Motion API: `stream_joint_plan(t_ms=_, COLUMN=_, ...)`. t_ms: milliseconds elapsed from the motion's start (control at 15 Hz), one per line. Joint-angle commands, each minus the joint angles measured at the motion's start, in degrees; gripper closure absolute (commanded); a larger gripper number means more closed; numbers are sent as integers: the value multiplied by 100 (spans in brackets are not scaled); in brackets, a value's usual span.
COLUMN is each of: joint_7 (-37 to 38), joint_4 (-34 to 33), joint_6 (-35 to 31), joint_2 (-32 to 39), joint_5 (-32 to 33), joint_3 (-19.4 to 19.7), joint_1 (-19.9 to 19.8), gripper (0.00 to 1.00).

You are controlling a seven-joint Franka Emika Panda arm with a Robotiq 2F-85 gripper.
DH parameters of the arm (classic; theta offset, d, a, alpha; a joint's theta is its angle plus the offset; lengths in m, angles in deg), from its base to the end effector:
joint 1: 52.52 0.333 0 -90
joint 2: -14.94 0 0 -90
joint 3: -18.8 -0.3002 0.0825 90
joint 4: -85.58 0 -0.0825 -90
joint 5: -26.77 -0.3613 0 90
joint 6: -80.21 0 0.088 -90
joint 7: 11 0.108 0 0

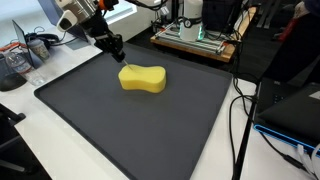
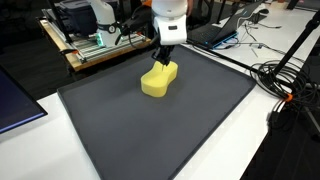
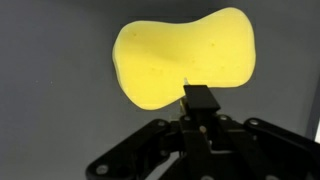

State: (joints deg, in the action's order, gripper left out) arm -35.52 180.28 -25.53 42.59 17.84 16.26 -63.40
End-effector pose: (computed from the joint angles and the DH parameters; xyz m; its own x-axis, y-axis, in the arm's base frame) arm 0.6107 -0.0796 0.3097 0.9510 0.2358 -0.2001 0.1811 -0.9491 -0.2578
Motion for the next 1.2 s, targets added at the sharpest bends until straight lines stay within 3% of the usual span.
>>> stream_joint_plan(t_ms=0, joint_7=-860, joint_4=630, joint_6=-358, joint_2=-409, joint_5=-575, joint_3=-42, joint_1=-338, gripper=97)
stream_joint_plan(t_ms=533, joint_7=-2531, joint_4=1932, joint_6=-985, joint_2=-1238, joint_5=-1602, joint_3=77, joint_1=-639, gripper=97)
stream_joint_plan(t_ms=1133, joint_7=-4529, joint_4=3231, joint_6=-1528, joint_2=-2121, joint_5=-3109, joint_3=545, joint_1=-596, gripper=97)
